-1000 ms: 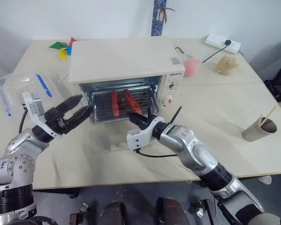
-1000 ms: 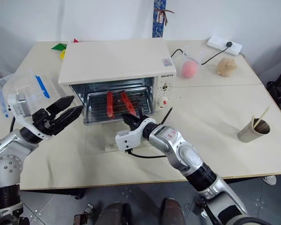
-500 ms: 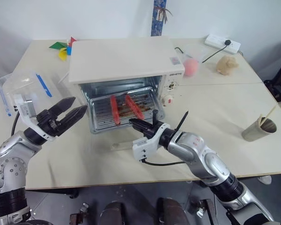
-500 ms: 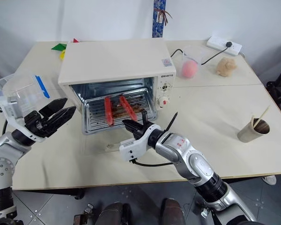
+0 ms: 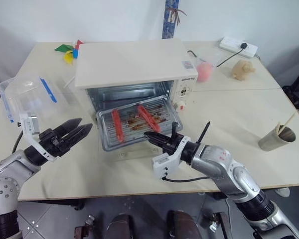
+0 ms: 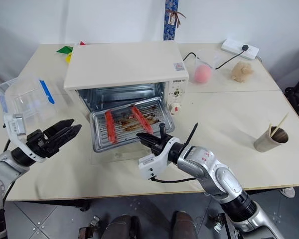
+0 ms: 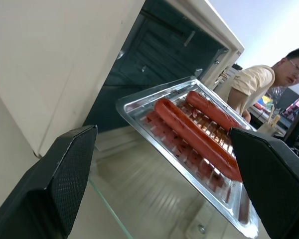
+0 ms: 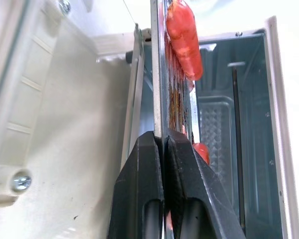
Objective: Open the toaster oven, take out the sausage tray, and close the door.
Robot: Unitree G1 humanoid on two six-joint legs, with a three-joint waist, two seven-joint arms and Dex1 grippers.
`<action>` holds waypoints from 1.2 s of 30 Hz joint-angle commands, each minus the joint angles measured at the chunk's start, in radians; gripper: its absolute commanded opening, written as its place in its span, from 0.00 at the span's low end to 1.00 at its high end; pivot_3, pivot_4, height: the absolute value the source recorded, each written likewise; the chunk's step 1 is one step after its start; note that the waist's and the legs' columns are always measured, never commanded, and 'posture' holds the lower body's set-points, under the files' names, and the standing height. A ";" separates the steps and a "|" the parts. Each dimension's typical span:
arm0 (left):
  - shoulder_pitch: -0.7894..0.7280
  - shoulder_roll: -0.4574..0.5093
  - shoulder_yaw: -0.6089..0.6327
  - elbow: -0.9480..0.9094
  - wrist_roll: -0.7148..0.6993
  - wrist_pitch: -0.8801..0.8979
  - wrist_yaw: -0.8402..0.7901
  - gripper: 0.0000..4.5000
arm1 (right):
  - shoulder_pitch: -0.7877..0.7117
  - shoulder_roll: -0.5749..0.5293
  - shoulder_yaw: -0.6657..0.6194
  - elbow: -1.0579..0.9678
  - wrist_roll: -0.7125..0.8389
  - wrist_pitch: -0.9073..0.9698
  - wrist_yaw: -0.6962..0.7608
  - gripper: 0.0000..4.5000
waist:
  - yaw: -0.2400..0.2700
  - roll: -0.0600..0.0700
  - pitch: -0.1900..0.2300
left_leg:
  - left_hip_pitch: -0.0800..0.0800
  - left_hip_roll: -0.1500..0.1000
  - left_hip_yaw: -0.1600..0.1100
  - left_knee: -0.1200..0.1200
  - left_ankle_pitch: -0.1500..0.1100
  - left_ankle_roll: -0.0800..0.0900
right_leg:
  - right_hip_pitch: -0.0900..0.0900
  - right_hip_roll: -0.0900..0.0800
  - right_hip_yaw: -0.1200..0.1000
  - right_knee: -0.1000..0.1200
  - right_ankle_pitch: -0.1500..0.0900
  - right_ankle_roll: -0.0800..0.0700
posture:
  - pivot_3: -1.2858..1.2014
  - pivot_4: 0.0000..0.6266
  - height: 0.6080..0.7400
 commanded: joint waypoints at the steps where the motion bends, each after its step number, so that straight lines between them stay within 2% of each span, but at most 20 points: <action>1: 0.037 -0.007 0.024 -0.073 -0.089 0.064 0.059 1.00 | -0.009 -0.010 -0.054 -0.050 0.058 -0.062 -0.042 0.00 | 0.000 0.000 0.000 | 0.000 0.000 -0.001 0.000 0.000 0.000 | 0.000 0.000 0.000 0.000 0.000 0.000 | 0.52 0.24 1.00; 6: 0.073 0.025 -0.007 -0.100 -0.177 0.187 0.105 1.00 | -0.006 -0.003 -0.069 -0.051 0.123 -0.096 -0.038 0.00 | 0.001 0.000 0.000 | 0.001 0.000 -0.005 0.000 0.000 0.000 | 0.000 0.000 0.001 0.000 0.000 0.000 | 0.52 0.24 1.00; 12: 0.010 0.050 -0.016 0.000 -0.356 0.327 0.256 1.00 | -0.013 -0.013 -0.070 -0.055 0.184 -0.151 -0.027 0.00 | 0.002 0.000 0.000 | 0.002 0.000 -0.009 0.000 0.000 0.000 | 0.003 0.000 0.000 0.000 0.000 0.000 | 0.52 0.24 1.00; 22: -0.027 0.099 -0.067 0.105 -0.532 0.430 0.381 1.00 | -0.009 -0.022 -0.077 -0.060 0.233 -0.177 0.008 0.00 | 0.002 0.000 0.000 | 0.004 0.000 -0.009 0.000 0.000 0.000 | 0.004 0.000 0.001 0.000 0.000 0.000 | 0.52 0.24 1.00; 25: -0.031 0.093 -0.080 0.119 -0.559 0.420 0.413 0.87 | -0.011 -0.021 -0.078 -0.060 0.245 -0.175 0.017 0.00 | 0.002 0.000 0.000 | 0.004 0.000 -0.009 0.000 0.000 0.000 | 0.004 0.000 0.001 0.000 0.000 0.000 | 0.52 0.24 1.00; 36: -0.008 0.102 -0.150 0.134 -0.684 0.412 0.513 0.12 | -0.002 0.001 -0.071 -0.062 0.336 -0.154 0.097 0.00 | 0.002 0.000 0.000 | 0.005 0.000 -0.009 0.000 0.000 0.000 | 0.005 0.000 0.001 0.000 0.000 0.000 | 0.52 0.24 1.00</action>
